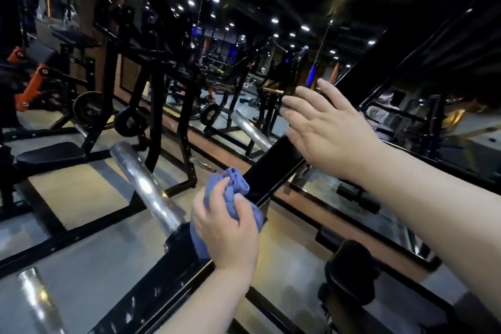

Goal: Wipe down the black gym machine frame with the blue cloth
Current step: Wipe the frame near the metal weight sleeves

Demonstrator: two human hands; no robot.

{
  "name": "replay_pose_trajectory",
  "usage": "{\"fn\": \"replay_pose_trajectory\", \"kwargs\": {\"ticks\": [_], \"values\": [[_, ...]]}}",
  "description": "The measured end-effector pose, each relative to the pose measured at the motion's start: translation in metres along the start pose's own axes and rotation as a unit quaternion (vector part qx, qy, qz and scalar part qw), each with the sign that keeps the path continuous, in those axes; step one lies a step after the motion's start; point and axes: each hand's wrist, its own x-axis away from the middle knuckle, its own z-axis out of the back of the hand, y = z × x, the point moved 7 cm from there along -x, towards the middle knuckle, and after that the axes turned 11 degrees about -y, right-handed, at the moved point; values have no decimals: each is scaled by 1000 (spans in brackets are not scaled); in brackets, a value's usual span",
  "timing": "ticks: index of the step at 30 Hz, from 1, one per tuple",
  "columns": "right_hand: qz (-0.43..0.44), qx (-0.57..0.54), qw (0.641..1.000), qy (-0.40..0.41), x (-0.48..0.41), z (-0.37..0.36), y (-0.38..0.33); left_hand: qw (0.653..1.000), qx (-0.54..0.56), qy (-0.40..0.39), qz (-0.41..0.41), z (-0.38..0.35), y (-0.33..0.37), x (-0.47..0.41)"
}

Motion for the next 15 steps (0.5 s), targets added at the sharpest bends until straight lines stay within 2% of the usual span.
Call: {"fn": "replay_pose_trajectory", "kwargs": {"ticks": [5, 8, 12, 15], "values": [[24, -13, 1000, 3, -2, 0, 7, 985, -19, -61, -163, -39, 104, -25], [55, -30, 998, -32, -3, 3, 21, 973, -48, -68, -213, -34, 97, -26], [17, -9, 1000, 1, 4, 10, 49, 993, -31, -42, -104, -19, 44, -11], [1, -7, 1000, 15, 4, 9, 48, 998, -44, -4, -52, -22, 48, -7]]}}
